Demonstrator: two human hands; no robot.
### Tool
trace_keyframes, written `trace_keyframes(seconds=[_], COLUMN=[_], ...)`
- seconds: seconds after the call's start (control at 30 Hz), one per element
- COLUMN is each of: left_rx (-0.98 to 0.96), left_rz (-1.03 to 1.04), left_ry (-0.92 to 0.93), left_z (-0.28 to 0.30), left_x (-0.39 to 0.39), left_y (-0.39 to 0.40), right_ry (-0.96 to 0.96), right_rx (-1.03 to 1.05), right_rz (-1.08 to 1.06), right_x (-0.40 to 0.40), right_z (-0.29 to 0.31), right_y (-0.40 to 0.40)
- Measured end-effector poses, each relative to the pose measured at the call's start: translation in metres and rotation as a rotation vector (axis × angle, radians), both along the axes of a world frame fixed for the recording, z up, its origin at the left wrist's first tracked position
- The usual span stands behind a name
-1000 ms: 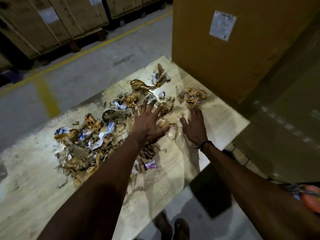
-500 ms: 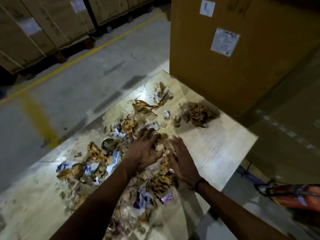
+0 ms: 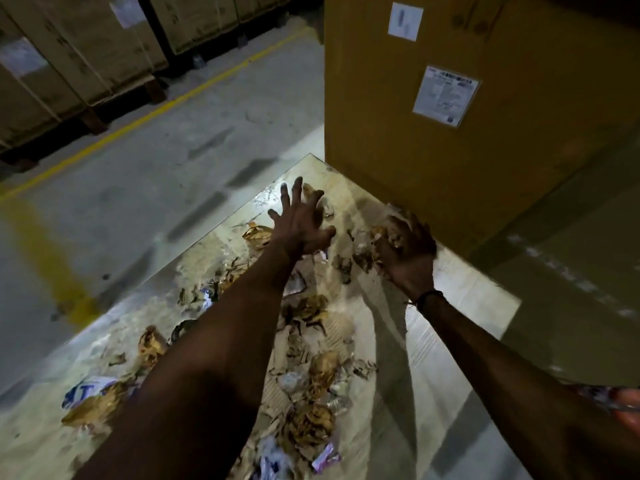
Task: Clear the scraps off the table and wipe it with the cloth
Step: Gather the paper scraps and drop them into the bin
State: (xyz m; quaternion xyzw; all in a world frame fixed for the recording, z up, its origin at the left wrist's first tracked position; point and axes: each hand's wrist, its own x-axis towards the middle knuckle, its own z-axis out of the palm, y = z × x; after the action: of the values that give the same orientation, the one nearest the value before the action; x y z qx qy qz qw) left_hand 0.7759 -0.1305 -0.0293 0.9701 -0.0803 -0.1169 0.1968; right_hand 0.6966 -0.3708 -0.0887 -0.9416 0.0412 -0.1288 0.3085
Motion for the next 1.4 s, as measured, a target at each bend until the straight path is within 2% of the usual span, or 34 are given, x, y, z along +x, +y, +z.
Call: trace_keyframes(seconds=[0.13,0.23,0.33,0.5,0.6,0.7,0.8,0.87,0.93,1.0,1.13,1.2,1.27,1.33,1.4], left_rx=[0.015,0.018,0.015,0.044,-0.055,-0.2,-0.155,-0.079,-0.037,-0.036,-0.039,-0.039,-0.065,-0.082,-0.086], left_rz=[-0.105,-0.207,-0.276,-0.31,-0.229,-0.051,0.101,0.175,0.181,0.156,0.071,0.055,0.077,0.094,0.117], left_ry=[0.107,0.032,0.002,-0.106,-0.167,-0.226,-0.283,-0.16,-0.03,0.018,-0.001,-0.024,-0.06,-0.084,-0.09], left_z=[-0.014,-0.016,-0.016,-0.021,-0.019,-0.009,-0.008,-0.015,-0.026,-0.033,-0.034,-0.031,-0.022,-0.015,-0.012], left_x=[0.024,0.01,-0.019,-0.079,-0.101,-0.107,-0.098,-0.087,-0.085,-0.092,-0.123,-0.137,-0.145,-0.147,-0.146], left_y=[-0.005,0.001,0.019,0.054,0.072,0.078,0.083,0.091,0.099,0.103,0.099,0.097,0.096,0.096,0.098], right_ry=[0.14,0.042,0.111,0.147,0.154,0.127,0.111,0.187,0.25,0.265,0.345,0.321,0.214,0.119,0.117], right_rx=[0.059,0.009,0.093,0.205,0.299,0.351,0.396,0.367,0.256,0.151,0.197,0.278,0.334,0.3,0.257], right_rz=[0.072,0.103,0.13,0.344,0.425,0.339,0.262,0.271,0.331,0.449,0.633,0.593,0.48,0.343,0.201], right_x=[0.008,-0.01,-0.03,-0.073,-0.083,-0.066,-0.042,-0.026,-0.02,-0.026,-0.06,-0.07,-0.069,-0.062,-0.059], right_z=[-0.022,-0.033,-0.03,-0.016,0.0,0.01,0.012,0.011,0.004,0.0,0.003,0.008,0.013,0.014,0.01], right_y=[0.0,0.015,0.048,0.092,0.095,0.088,0.083,0.085,0.092,0.099,0.108,0.103,0.087,0.061,0.032])
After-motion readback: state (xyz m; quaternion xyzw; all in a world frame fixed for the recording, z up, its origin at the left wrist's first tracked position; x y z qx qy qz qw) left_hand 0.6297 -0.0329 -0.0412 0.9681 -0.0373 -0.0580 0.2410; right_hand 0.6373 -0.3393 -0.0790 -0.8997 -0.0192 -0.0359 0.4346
